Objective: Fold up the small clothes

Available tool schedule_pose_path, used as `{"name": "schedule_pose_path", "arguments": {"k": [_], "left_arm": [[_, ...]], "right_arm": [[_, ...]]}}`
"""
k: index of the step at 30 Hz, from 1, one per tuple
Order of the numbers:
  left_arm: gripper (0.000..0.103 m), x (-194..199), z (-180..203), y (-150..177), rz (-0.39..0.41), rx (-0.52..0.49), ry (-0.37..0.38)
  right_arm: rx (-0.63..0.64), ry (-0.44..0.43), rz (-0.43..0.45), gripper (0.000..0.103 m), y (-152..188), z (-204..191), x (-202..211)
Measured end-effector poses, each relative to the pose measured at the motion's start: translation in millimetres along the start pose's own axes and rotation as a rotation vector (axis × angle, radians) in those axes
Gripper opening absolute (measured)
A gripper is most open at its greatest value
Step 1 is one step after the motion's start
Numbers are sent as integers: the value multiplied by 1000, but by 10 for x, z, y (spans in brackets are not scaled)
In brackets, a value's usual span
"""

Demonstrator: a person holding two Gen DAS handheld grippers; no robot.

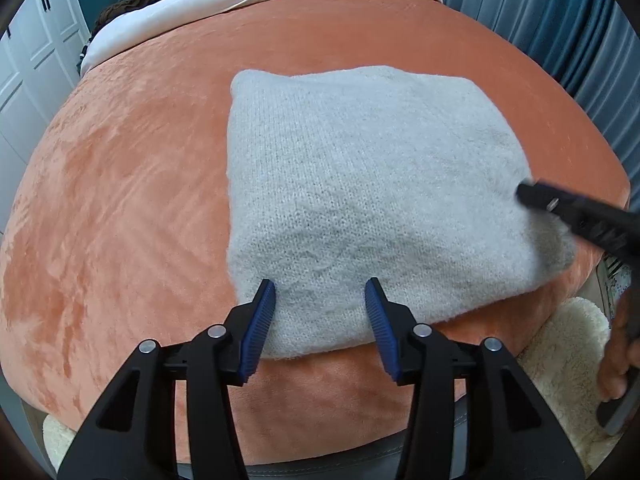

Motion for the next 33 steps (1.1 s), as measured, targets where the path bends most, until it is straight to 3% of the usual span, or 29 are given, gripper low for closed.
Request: {"name": "schedule_pose_path", "arguments": {"k": [3, 5, 6, 7, 10, 11, 13, 20, 22, 27, 33], "left_arm": [[47, 12, 47, 8, -2, -14, -10], [55, 50, 49, 1, -2, -5, 13], [57, 83, 42, -14, 4, 18, 40], [64, 140, 31, -55, 23, 55, 89], [90, 237, -55, -231, 73, 162, 196], [92, 225, -116, -297, 78, 191, 206], [94, 137, -232, -404, 67, 236, 228], [95, -518, -443, -468, -127, 389, 297], [95, -566, -390, -490, -129, 380, 286], [98, -621, -151, -600, -108, 297, 210], [98, -630, -16, -674, -107, 292, 158]], "right_arm": [[11, 15, 4, 29, 25, -8, -49], [-9, -3, 28, 37, -24, -46, 90], [-29, -23, 50, 52, -53, -60, 166], [-45, -39, 68, 65, -72, -65, 230], [-75, -58, 107, 74, -134, 27, 346], [-88, -60, 106, 77, -134, 88, 358], [-140, -83, 82, 79, -149, 220, 293], [-294, -272, -77, 83, -94, 204, -326], [-318, -330, -89, 87, -82, 112, -439], [-278, -331, -61, 90, -219, -99, -575], [-288, -340, -36, 91, -364, -146, -657]]}}
Point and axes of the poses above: each gripper's, at about its wrist camera, not at the fingertips, and x roughly against the way its jaws point, z to its right, y to its underside, the point moved 9 cm from there along -x, roughly the way its jaws point, and after that the axes turned 3 degrees about -y, right-handed, at the moved point
